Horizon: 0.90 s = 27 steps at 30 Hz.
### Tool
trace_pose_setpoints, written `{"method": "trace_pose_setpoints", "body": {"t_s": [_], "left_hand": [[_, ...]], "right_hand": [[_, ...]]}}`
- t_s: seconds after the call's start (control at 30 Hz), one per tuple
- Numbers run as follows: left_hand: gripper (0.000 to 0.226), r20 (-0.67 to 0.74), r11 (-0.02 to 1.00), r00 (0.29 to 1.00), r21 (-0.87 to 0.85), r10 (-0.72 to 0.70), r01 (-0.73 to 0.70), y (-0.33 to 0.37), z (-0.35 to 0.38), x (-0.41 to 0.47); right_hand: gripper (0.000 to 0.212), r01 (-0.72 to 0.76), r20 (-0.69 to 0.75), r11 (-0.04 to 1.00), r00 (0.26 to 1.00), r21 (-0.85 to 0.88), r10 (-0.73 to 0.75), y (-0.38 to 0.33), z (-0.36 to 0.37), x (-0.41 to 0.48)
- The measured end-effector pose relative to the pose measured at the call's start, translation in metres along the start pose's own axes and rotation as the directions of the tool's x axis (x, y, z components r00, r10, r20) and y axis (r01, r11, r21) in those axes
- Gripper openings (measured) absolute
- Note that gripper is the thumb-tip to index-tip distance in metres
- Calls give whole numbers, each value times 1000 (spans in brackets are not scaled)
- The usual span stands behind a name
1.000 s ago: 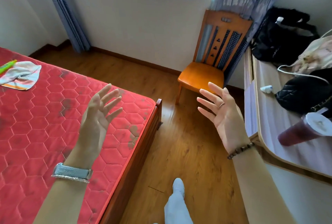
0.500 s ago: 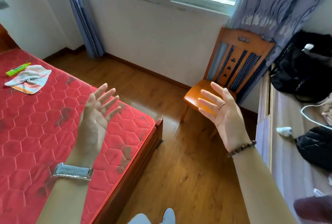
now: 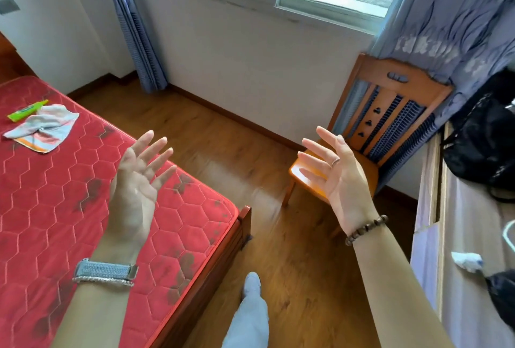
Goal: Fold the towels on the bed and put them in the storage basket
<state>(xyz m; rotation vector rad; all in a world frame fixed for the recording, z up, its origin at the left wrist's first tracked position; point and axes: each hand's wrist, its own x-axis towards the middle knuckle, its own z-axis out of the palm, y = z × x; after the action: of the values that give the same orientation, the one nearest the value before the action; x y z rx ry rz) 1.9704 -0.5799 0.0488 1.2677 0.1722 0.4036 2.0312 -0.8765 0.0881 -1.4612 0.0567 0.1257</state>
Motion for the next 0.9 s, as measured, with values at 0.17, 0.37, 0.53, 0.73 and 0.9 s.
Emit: {"method": "trace_pose_setpoints", "body": {"t_s": [0.17, 0.37, 0.53, 0.73, 0.9], "left_hand": [[52, -29, 1000, 1000, -21, -9, 9, -23, 15, 60], [48, -62, 998, 997, -58, -39, 36, -41, 33, 127], [50, -78, 999, 996, -35, -31, 29, -45, 40, 174], [50, -118, 999, 992, -9, -40, 39, -52, 41, 211], [56, -202, 999, 978, 9, -45, 48, -61, 51, 239]], "right_hand": [[72, -6, -1, 1000, 1000, -16, 6, -10, 8, 63], [43, -34, -4, 999, 999, -18, 34, -20, 23, 140], [43, -25, 4, 1000, 1000, -4, 25, -25, 32, 189], [44, -48, 29, 999, 998, 13, 47, -24, 37, 239], [42, -82, 101, 996, 992, 22, 80, -26, 43, 294]]}}
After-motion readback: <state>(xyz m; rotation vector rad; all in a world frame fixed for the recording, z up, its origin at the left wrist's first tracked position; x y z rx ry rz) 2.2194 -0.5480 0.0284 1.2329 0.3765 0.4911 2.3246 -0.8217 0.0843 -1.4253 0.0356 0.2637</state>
